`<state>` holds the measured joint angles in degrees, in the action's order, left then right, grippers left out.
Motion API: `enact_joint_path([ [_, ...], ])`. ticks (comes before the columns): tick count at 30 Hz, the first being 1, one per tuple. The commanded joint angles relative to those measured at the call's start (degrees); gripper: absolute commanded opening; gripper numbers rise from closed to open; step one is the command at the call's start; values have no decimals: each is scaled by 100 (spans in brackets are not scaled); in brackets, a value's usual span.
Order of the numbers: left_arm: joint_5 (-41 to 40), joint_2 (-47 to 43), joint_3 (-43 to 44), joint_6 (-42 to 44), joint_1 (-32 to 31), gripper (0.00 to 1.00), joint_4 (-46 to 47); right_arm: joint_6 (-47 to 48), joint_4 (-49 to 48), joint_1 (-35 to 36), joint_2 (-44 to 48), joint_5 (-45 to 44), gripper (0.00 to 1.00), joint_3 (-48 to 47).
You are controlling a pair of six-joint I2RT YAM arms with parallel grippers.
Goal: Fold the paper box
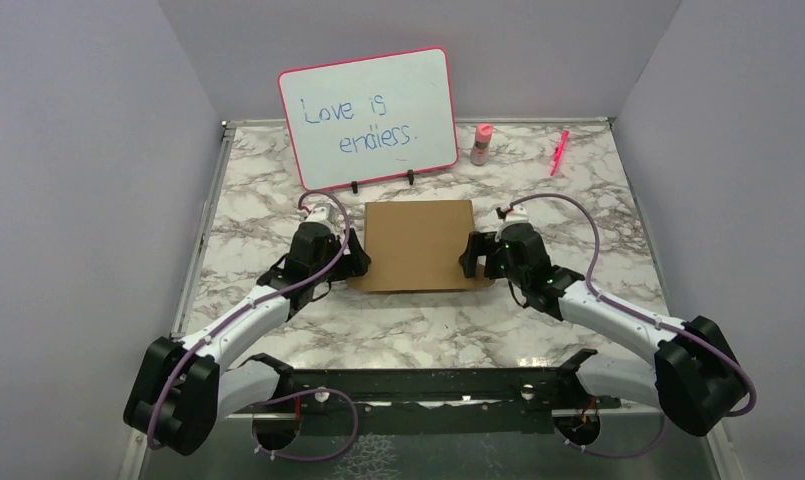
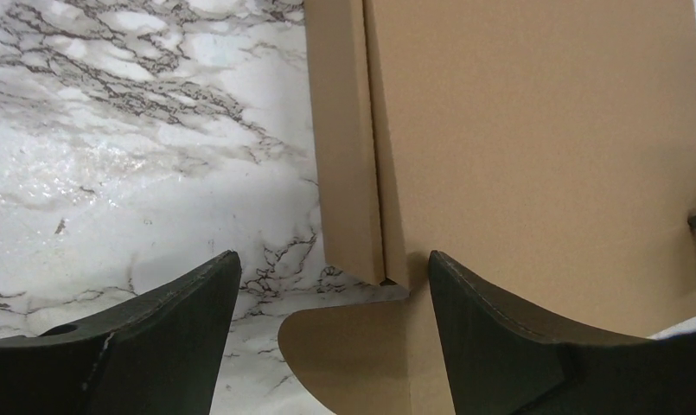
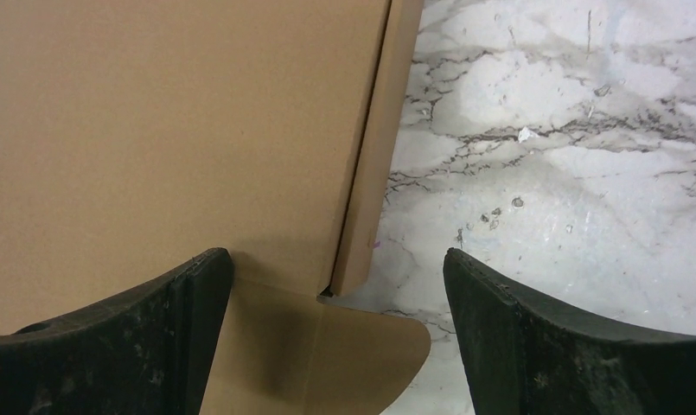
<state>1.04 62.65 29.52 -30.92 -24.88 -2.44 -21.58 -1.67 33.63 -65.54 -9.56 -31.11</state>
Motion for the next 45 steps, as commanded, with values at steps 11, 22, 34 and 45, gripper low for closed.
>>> enact_joint_path([
  [11, 25, 412, -519, -267, -69, 78, 678, -188, -675, -31, -300, -81, 94, 559],
  [22, -427, -528, -236, -431, -60, 78, 461, -187, -756, -42, 505, 58, 93, 421],
  [34, 109, 412, -62, -294, -61, 68, 845, -313, -1123, -115, 168, 128, 72, 714],
  [45, 250, 842, -368, -334, -60, 60, 1055, -628, -1330, -115, -127, 246, 50, 1185],
])
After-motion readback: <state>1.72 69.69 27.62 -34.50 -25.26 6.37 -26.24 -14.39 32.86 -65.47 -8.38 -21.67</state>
